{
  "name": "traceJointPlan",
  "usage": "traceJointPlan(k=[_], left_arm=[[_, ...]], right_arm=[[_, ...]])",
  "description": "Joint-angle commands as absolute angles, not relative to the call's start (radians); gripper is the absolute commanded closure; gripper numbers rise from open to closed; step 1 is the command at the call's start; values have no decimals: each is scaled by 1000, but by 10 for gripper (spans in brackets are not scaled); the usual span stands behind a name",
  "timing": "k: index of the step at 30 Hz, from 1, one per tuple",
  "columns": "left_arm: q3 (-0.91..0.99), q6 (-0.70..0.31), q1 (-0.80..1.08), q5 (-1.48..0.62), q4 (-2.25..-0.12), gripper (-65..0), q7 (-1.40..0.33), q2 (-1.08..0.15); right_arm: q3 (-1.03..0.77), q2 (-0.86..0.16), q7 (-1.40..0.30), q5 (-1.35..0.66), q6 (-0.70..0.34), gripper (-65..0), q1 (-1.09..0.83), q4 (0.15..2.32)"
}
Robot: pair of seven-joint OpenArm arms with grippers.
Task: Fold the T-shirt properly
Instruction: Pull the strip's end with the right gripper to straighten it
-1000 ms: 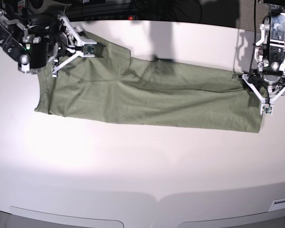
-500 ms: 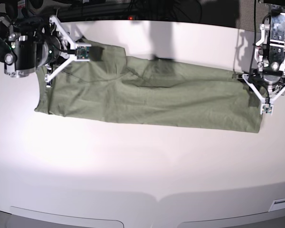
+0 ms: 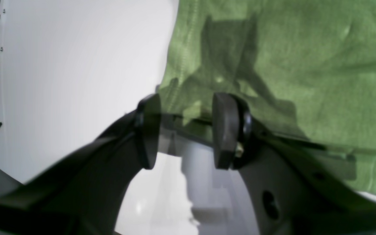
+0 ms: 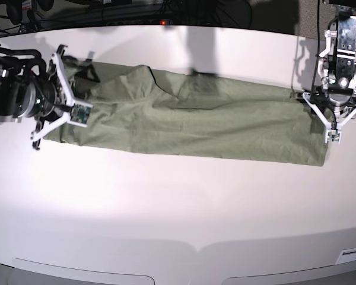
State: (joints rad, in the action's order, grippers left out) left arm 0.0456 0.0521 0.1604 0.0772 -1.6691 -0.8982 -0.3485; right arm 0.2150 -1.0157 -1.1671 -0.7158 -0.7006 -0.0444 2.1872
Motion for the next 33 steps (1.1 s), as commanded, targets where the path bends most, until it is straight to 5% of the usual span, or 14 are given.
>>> traceJointPlan(k=[1,9,23,33], left_arm=[[52,60,149,86,-1685,-256,-889,-360],[52,60,149,86,-1685,-256,-889,-360],[52,60,149,86,-1685,-256,-889,-361],[52,60,149,90,-1685,-256,-889,-361]], right_arm=[[184,-1036,-1159,-732,-698,0,-33,2199],[103,-1025,-1137,-735,-698,0,-34,2178],[103,-733,-1072,-674,-698,0,-5,1823],[103,-690,-1043,-536,-672,0,71,1708]])
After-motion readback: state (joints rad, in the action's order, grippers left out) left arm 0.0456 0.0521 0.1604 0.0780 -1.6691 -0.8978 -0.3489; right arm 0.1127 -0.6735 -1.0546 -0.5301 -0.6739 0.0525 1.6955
